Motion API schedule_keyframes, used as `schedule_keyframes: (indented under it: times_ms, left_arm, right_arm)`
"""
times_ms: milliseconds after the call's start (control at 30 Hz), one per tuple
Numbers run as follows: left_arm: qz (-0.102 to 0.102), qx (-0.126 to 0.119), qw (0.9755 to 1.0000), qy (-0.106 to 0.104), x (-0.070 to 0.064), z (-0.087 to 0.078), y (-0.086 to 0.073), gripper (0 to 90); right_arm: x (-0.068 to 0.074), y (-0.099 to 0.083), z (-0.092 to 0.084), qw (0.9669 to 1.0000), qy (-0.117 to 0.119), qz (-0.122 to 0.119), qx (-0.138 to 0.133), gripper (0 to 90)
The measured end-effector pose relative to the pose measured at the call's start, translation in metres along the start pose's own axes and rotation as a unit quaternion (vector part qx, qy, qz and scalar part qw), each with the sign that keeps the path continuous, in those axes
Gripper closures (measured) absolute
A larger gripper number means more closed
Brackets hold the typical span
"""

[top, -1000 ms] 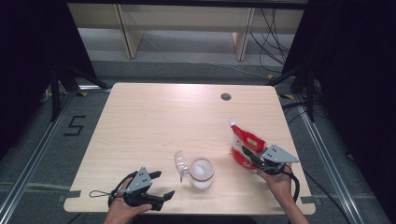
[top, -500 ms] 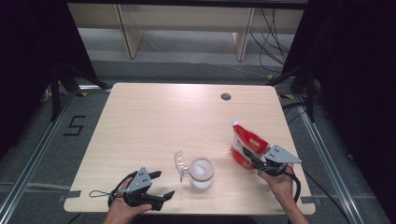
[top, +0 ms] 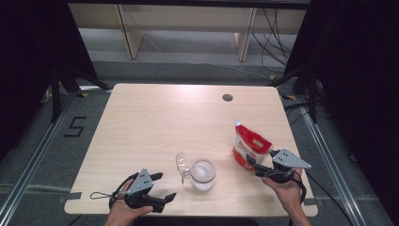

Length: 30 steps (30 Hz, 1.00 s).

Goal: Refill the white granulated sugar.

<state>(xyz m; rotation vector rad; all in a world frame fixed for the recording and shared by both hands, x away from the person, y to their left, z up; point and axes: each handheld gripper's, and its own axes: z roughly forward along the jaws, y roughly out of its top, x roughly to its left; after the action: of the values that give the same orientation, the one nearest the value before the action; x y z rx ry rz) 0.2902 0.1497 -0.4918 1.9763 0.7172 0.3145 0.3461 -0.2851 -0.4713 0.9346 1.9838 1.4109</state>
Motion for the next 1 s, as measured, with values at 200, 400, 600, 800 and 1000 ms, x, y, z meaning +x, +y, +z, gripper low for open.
schedule_keyframes:
  times_ms: [200, 400, 600, 800, 1000]
  left_arm:
    - [-0.009, -0.009, 0.9999, -0.005, -0.001, 0.001, 0.000, 16.3]
    - [-0.011, -0.008, 0.9999, -0.006, -0.002, 0.000, 0.001, 16.3]
    - [-0.017, -0.005, 0.9998, -0.003, 0.000, 0.001, 0.001, 16.3]
    - [-0.020, -0.008, 0.9998, 0.001, -0.001, 0.001, 0.002, 16.2]
    - [-0.023, -0.005, 0.9997, -0.003, -0.002, 0.001, 0.004, 16.2]
  right_arm:
    - [0.001, -0.004, -0.013, 0.9997, -0.012, 0.021, -0.002, 35.0]
    - [0.003, -0.006, -0.023, 0.9997, -0.016, 0.009, 0.016, 34.0]
    - [0.011, -0.010, -0.031, 0.9989, -0.015, 0.030, 0.034, 33.8]
    - [0.015, -0.013, -0.037, 0.9988, -0.013, 0.022, 0.040, 33.1]
    - [0.016, -0.017, -0.038, 0.9985, -0.011, 0.005, 0.054, 32.8]
